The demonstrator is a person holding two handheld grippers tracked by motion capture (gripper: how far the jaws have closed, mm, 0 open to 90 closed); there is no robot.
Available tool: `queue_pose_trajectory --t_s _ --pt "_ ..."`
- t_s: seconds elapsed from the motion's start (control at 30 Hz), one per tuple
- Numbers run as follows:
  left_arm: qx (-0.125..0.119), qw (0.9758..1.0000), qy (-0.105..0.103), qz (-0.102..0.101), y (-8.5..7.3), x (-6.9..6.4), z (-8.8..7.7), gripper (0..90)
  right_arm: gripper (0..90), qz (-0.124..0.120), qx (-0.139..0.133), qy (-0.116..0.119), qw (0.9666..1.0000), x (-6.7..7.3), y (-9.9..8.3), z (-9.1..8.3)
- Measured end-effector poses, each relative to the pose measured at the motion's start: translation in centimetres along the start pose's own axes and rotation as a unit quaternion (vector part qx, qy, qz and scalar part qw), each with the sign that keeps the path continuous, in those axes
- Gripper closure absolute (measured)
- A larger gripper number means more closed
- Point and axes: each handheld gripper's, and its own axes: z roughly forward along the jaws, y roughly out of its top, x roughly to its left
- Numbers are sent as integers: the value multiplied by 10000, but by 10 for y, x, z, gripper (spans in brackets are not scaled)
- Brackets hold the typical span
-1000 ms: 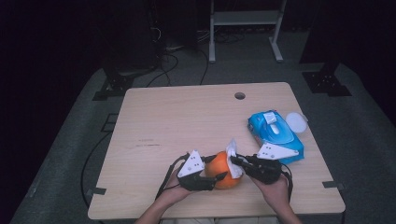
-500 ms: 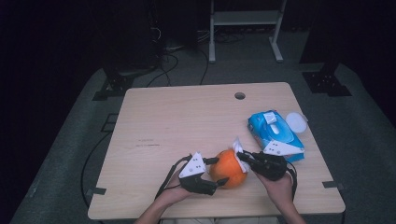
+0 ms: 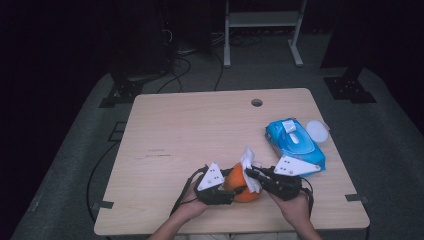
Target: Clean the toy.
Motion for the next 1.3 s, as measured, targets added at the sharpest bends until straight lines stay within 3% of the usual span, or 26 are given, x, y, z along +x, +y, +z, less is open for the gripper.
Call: queue_pose_trajectory --t_s 0.13,0.23,0.3,0.37,0.57,0.63,0.73,0.8,0.93,1.03,1.1,1.2,1.3 --pt "35 10000 -62 55 4 0 -5 417 849 144 -18 -64 9999 -7 -2 -4" --pt "37 10000 -44 -16 5 1 -7 420 849 22 -44 13 10000 3 1 -4" --pt "63 10000 -37 -27 6 2 -7 420 849 -185 -16 122 9998 13 5 0" --pt "56 10000 -43 -66 6 2 -8 420 849 -325 39 78 9994 16 6 3" --pt "-29 9999 -43 -104 10 4 -13 433 849 -28 31 -108 9999 -2 0 -3" --pt "-15 9999 -44 -121 10 4 -13 435 849 -45 27 -110 9999 1 1 -3" --pt "4 9999 -45 -160 10 5 -14 436 849 -187 -1 114 9998 14 4 1" --pt "-17 9998 -44 -192 9 6 -15 437 849 -329 43 66 9994 17 6 3" --pt "-9 9998 10 -199 6 7 -13 427 849 -111 61 -101 9999 2 2 0" --pt "-65 9994 86 -340 2 11 -12 347 849 123 163 -266 9994 -11 -6 -2" --pt "-87 9991 123 -384 1 13 -11 338 850 158 150 -258 9994 -11 -7 -2" --pt "-88 9989 187 -421 1 13 -10 328 849 -28 94 -19 10000 2 -2 2" --pt "-116 9985 186 -507 0 14 -10 326 849 -232 172 -44 9996 9 1 6"
